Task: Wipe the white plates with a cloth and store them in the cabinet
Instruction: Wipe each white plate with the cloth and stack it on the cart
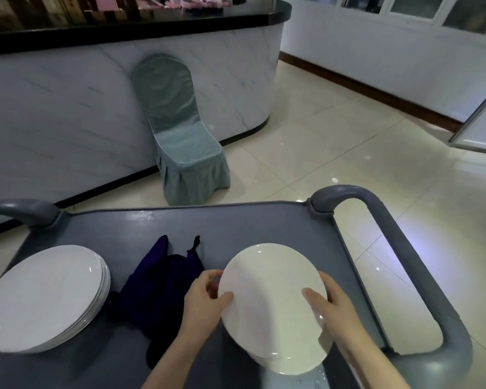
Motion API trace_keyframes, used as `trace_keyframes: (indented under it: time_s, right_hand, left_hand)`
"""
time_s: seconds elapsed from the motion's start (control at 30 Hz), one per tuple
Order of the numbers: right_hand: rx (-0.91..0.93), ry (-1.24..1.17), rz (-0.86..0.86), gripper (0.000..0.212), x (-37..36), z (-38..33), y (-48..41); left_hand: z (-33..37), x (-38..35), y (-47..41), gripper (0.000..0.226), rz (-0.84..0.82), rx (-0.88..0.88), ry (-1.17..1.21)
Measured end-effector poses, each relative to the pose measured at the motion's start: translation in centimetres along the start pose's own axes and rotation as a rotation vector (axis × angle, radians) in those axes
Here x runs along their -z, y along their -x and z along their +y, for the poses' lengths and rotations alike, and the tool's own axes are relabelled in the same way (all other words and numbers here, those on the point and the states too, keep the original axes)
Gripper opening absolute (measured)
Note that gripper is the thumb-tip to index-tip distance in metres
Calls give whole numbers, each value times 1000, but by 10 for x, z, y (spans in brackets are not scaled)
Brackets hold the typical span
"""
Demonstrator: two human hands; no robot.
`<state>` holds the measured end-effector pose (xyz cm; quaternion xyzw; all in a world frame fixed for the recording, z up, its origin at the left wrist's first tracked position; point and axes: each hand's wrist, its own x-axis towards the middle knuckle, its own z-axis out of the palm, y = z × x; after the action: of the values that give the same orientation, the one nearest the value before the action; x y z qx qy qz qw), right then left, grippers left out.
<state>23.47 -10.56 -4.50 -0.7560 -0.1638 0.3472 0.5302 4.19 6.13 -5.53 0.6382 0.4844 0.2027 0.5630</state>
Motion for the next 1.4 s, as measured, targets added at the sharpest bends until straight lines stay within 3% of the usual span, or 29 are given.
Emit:
trace_keyframes:
  time_s: [0.3, 0.5, 0.57, 0.7, 0.8, 1.0, 1.2, 1.4]
  right_hand:
    - [48, -121, 127, 38, -95, -24, -9]
    - [-12, -153, 159, 37, -122, -32, -20]
    - [-41, -142, 164, 38, -128, -32, -23]
    - [-79, -144, 184, 40, -141, -34, -27]
    - [-90, -162, 181, 39, -149, -35, -32]
    - [-112, -146, 216, 28, -156, -35, -39]
    - [-144, -159, 165, 21, -159, -39, -42]
    - [-57, -150, 98, 28, -161, -51, -36]
  left_hand:
    - [1, 87, -31, 23, 20, -53, 56]
    - [-21, 143, -99, 32, 164, -83, -332]
    - [-29, 153, -126, 32, 135, -82, -456]
    - [-39, 156, -166, 43, -87, -50, -592]
    - [-44, 153, -182, 45, -145, -29, -587]
    - [-45, 156, -192, 12, -170, 14, -451]
    - [-33, 168, -181, 24, -209, -35, -299]
    - [7, 186, -159, 25, -29, -219, -363]
